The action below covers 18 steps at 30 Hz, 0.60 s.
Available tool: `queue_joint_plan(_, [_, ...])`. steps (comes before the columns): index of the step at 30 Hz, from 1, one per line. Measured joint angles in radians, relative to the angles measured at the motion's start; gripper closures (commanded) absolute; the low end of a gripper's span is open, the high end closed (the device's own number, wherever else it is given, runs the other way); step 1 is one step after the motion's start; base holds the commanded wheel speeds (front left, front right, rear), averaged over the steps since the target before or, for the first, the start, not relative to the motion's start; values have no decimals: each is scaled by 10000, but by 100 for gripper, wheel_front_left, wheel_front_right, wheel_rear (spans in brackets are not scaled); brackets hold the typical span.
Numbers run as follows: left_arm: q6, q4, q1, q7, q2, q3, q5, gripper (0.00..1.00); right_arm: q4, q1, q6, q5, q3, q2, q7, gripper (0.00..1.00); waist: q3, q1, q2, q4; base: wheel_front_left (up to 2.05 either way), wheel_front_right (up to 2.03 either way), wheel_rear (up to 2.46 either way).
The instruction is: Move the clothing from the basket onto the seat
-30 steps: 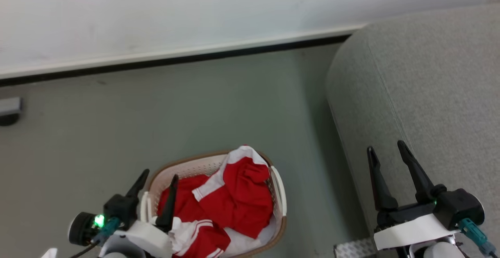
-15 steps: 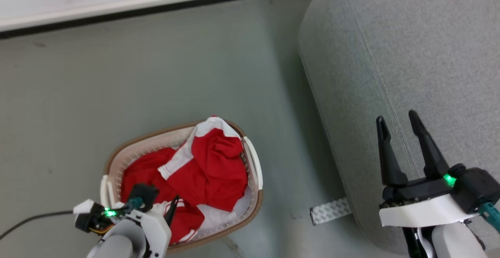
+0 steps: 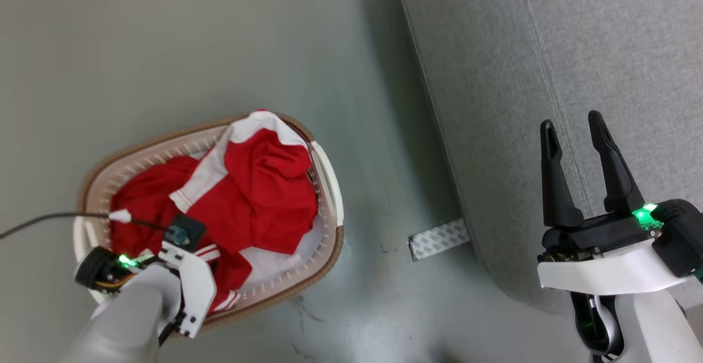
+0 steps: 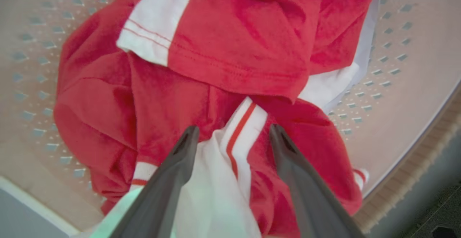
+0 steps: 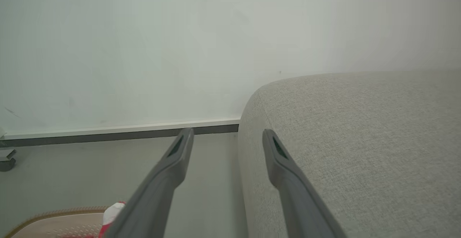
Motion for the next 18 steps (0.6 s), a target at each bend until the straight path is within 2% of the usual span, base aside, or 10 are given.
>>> queue_joint_plan(7, [0, 431, -647, 1191, 311, -932, -633, 0, -79, -214, 0, 259, 161, 2, 0, 0, 853, 0, 0, -316, 0, 0, 0])
queue_joint_plan(12, [-2, 550, -806, 1321, 466, -1185, -926, 0, -102, -318, 0, 374, 303, 4, 0, 0, 1165, 0, -1, -546, 0, 0, 0])
queue_joint_plan(13, [0, 579, -831, 1319, 479, -1210, -959, 21, -104, -327, 0, 380, 320, 4, 0, 0, 1198, 0, 0, -579, 0, 0, 0])
queue_joint_plan(14, [-2, 608, -857, 1317, 487, -1235, -1051, 50, -104, -329, 0, 384, 324, 4, 0, 0, 1221, 0, 0, -603, 0, 0, 0])
queue_joint_plan(16, [0, 652, -872, 1315, 479, -1313, -1183, 65, -94, -329, 0, 408, 316, 4, 0, 0, 1222, 0, 0, -618, 0, 0, 0])
queue_joint_plan(18, [0, 685, -871, 1289, 447, -1381, -1260, 75, -61, -330, 0, 408, 301, 6, 0, 0, 1176, 0, 0, -601, 0, 0, 0])
